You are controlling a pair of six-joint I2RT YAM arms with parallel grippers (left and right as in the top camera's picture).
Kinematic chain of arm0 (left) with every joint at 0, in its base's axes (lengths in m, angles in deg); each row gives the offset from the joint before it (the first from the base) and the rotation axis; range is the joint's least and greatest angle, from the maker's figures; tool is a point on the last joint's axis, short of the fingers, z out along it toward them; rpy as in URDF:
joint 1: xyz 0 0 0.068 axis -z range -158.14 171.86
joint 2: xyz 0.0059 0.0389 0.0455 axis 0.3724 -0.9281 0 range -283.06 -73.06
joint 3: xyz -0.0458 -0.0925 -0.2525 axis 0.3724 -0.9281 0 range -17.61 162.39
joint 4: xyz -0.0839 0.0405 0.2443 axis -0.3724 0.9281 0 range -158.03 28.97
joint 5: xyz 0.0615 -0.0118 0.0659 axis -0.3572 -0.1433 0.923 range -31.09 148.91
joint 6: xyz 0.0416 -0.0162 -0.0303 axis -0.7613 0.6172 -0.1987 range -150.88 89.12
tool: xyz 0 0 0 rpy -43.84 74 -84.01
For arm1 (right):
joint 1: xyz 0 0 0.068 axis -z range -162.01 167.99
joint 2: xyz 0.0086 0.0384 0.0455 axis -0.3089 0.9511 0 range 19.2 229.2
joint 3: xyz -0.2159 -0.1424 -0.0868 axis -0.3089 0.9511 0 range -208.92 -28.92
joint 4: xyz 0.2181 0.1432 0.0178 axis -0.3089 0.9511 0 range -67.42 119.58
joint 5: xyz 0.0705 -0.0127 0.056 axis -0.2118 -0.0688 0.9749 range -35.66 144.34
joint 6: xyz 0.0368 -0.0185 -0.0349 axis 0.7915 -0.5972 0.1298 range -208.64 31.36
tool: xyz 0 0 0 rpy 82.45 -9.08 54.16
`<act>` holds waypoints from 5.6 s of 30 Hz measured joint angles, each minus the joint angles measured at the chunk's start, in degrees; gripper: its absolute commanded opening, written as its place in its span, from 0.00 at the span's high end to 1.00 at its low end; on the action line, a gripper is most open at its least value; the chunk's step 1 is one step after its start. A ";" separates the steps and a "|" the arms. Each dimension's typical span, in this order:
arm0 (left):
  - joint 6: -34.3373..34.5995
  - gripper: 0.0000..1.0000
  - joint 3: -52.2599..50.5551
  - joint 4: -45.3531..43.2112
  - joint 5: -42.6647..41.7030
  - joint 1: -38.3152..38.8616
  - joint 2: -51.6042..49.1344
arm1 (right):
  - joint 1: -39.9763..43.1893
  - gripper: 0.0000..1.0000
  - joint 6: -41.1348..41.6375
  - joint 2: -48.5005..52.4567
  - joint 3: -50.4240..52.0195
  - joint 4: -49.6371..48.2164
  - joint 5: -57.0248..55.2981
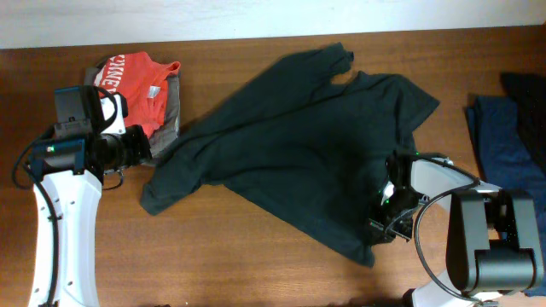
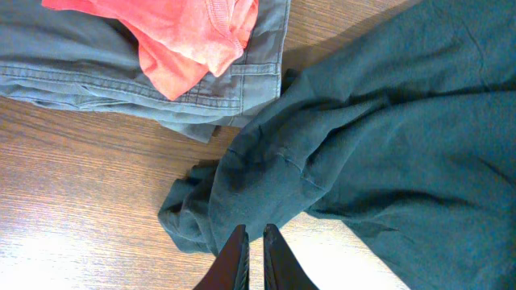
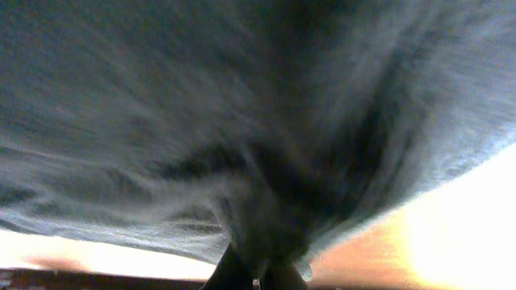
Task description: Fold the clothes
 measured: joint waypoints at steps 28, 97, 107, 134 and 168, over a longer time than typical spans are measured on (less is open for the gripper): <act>0.59 0.49 -18.60 -5.55 -4.61 8.57 -5.42 | 18.67 0.96 -1.55 -0.11 -24.06 1.31 -17.64; -8.11 1.00 47.91 3.04 -15.69 -0.42 7.02 | 18.67 0.96 -3.61 -14.62 -94.12 34.27 -13.86; -10.08 1.00 49.90 -3.65 -20.72 -0.44 3.74 | 18.67 0.96 -4.35 -13.79 -94.01 29.62 -13.81; -10.38 0.99 52.68 -3.34 -17.86 0.92 -5.79 | 18.67 0.96 -5.64 -7.85 -94.79 32.06 -9.42; -15.19 0.01 73.92 24.50 -10.23 8.04 -26.40 | 27.08 0.27 -13.46 -0.13 -94.71 36.70 -4.50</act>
